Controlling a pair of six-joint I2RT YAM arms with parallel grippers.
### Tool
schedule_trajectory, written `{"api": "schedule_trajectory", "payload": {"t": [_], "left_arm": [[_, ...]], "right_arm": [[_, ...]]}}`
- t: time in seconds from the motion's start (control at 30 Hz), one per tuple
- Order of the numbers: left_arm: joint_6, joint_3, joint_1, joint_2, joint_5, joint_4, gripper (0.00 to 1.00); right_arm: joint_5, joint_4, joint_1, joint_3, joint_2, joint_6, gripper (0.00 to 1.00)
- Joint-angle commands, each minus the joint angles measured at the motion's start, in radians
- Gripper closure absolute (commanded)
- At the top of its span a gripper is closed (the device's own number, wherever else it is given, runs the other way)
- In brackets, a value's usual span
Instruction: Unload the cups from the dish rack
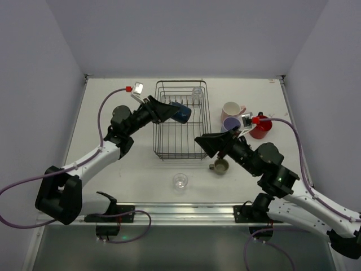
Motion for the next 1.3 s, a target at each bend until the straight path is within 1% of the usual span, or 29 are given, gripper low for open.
{"api": "schedule_trajectory", "payload": {"t": [0.0, 0.03, 0.13, 0.23, 0.37, 0.57, 0.7, 0.87, 0.93, 1.0, 1.13, 1.2, 1.27], "left_arm": [[-0.174, -0.023, -0.006, -0.069, 0.021, 0.197, 0.94], [-0.194, -0.032, -0.009, -0.074, 0.020, 0.199, 0.95], [-0.260, -0.050, -0.022, -0.097, 0.013, 0.197, 0.95], [-0.303, -0.061, -0.034, -0.121, 0.006, 0.197, 0.96], [-0.337, -0.086, -0.074, -0.138, -0.025, 0.202, 0.97], [-0.381, -0.097, -0.138, -0.143, -0.037, 0.239, 0.97], [-0.384, -0.083, -0.170, -0.152, -0.043, 0.240, 0.97], [-0.403, -0.097, -0.196, -0.161, -0.040, 0.242, 0.98], [-0.414, -0.116, -0.203, -0.174, -0.045, 0.243, 0.98], [-0.424, -0.132, -0.210, -0.186, -0.051, 0.249, 0.98], [-0.438, -0.150, -0.219, -0.200, -0.056, 0.263, 0.98], [-0.437, -0.152, -0.233, -0.201, -0.056, 0.263, 0.97], [-0.434, -0.153, -0.247, -0.197, -0.053, 0.263, 0.95]], "right_arm": [[-0.066, 0.069, -0.004, 0.020, 0.068, -0.088, 0.42], [-0.091, 0.077, -0.004, 0.019, 0.075, -0.143, 0.43], [-0.100, 0.094, -0.004, 0.004, 0.065, -0.244, 0.44], [-0.080, 0.080, -0.004, -0.001, 0.040, -0.307, 0.44], [-0.106, 0.088, -0.004, 0.013, 0.057, -0.369, 0.44], [-0.092, 0.072, -0.004, 0.085, 0.147, -0.444, 0.44], [-0.111, 0.085, -0.004, 0.111, 0.172, -0.452, 0.44], [-0.111, 0.123, -0.004, 0.103, 0.181, -0.456, 0.44], [-0.109, 0.173, -0.004, 0.083, 0.175, -0.452, 0.45], [-0.140, 0.230, -0.004, 0.064, 0.172, -0.443, 0.46], [-0.184, 0.305, -0.004, 0.054, 0.198, -0.400, 0.50], [-0.197, 0.373, -0.004, 0.033, 0.209, -0.378, 0.55], [-0.200, 0.400, -0.004, 0.028, 0.221, -0.352, 0.60]]}}
